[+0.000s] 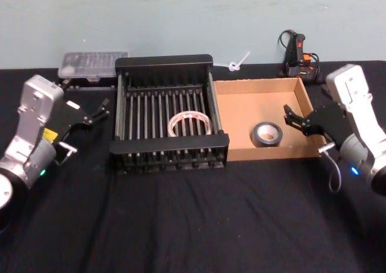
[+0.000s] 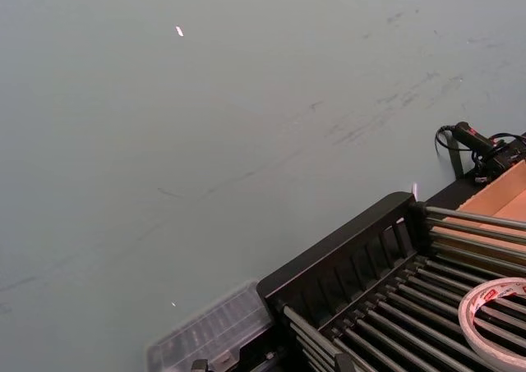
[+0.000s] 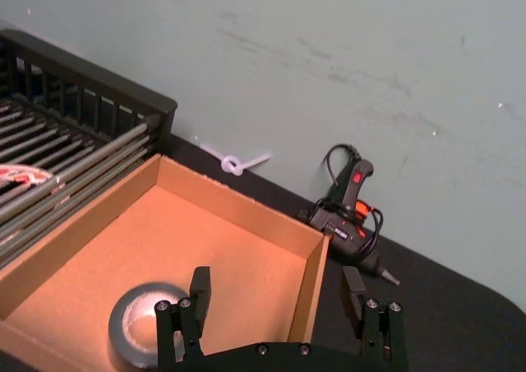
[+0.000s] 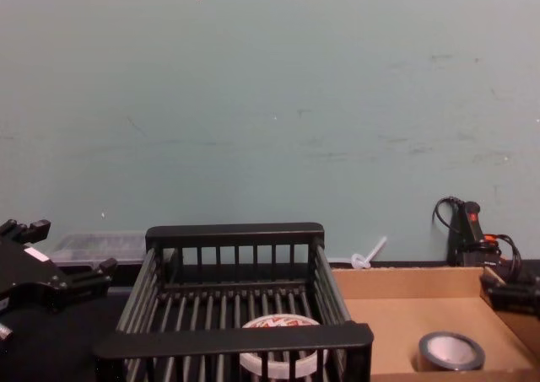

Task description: Pick up the white tape and place it into the black box , Pick up the silver tape and place it into the brown box.

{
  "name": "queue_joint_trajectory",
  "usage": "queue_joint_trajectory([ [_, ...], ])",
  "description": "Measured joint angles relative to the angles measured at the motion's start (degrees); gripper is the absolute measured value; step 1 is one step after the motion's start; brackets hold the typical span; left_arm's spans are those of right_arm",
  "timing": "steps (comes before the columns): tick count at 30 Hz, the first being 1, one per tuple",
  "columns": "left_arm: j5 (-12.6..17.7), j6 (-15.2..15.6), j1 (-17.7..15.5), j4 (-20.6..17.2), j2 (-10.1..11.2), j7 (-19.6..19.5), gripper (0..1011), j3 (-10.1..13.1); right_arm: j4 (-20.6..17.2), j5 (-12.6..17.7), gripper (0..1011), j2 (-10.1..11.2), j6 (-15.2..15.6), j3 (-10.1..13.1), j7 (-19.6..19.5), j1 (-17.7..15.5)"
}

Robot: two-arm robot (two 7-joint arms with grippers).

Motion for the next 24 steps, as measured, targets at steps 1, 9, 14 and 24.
queue_joint_trajectory([
  [1, 0.0, 0.0, 0.0, 0.0, 0.0, 0.0, 1002, 0.0, 0.2, -0.1, 1002, -0.1, -0.2, 0.1, -0.1, -0.2],
  [9, 0.0, 0.0, 0.0, 0.0, 0.0, 0.0, 1001, 0.0, 1.1, -1.4, 1002, -1.0, -1.7, 1.0, -0.7, -1.5],
  [14, 0.0, 0.0, 0.0, 0.0, 0.0, 0.0, 1001, 0.0, 1.1, -1.3, 1003, -1.7, -2.2, 2.4, -0.6, -1.6],
  [24, 0.0, 0.0, 0.0, 0.0, 0.0, 0.0, 1001, 0.0, 1.1, -1.3, 1002, -1.6, -2.1, 2.0, -0.6, -1.6],
])
